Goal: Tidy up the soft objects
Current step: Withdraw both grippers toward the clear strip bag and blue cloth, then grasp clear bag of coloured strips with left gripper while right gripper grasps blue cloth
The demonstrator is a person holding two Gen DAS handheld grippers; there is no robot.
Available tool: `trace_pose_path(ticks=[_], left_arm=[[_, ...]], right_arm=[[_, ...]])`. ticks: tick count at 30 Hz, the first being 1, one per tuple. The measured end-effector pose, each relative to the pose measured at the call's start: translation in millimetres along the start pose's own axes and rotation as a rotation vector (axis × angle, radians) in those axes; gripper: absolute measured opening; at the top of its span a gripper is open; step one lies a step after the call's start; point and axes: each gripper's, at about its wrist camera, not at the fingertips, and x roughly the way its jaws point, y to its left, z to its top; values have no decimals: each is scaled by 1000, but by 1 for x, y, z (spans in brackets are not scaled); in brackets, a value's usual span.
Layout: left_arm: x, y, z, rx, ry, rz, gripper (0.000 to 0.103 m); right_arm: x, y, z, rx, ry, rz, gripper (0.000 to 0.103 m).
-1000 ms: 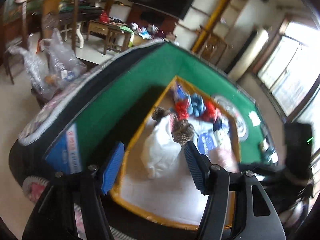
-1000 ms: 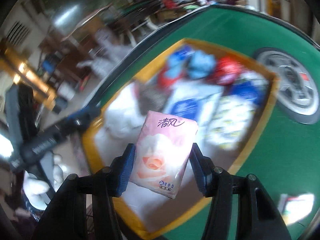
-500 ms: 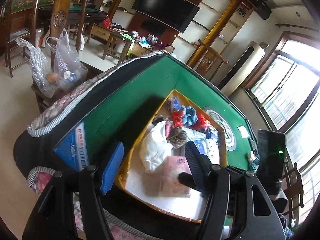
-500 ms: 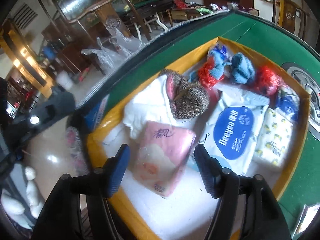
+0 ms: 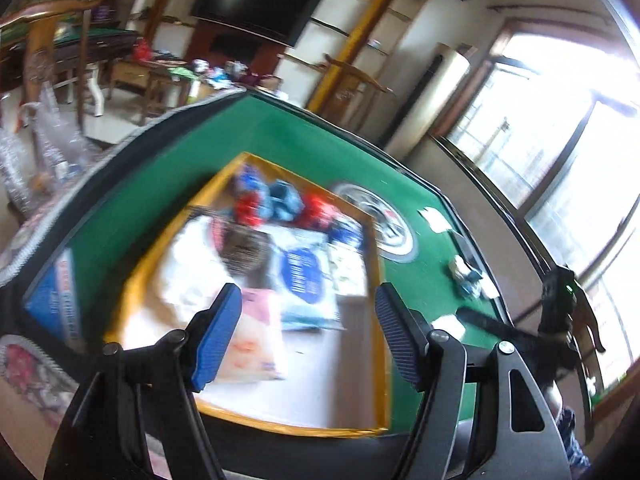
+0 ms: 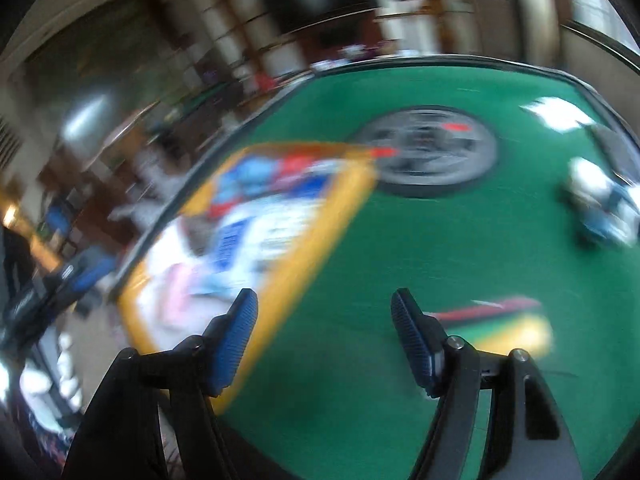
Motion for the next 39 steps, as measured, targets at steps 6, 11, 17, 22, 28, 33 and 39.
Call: trace_pose_path(ticks=[6, 11, 17, 22, 28, 33, 39], left_arm=[[9, -34, -10, 72, 44, -50, 69], [12, -52, -16, 98, 79, -66, 69], [4, -64, -20, 121, 76, -48, 69], [3, -67, -20, 130, 78, -35, 69], [16, -81, -22, 170, 110, -51, 69], [43, -101, -29, 216, 192, -96, 69], [84, -146, -45, 325, 294, -130, 68]], right_arm=[[-57, -124, 3, 236, -88, -206, 64], [-84, -188, 24, 348, -162, -376, 64], [-57, -221, 66, 374, -132, -397, 64], [-21, -234, 81, 391, -74, -441, 44], [-8, -237, 76, 392, -47, -452, 27], [-36, -227, 52, 417, -60, -286, 27], [-61, -204, 5, 414, -12, -27, 27]])
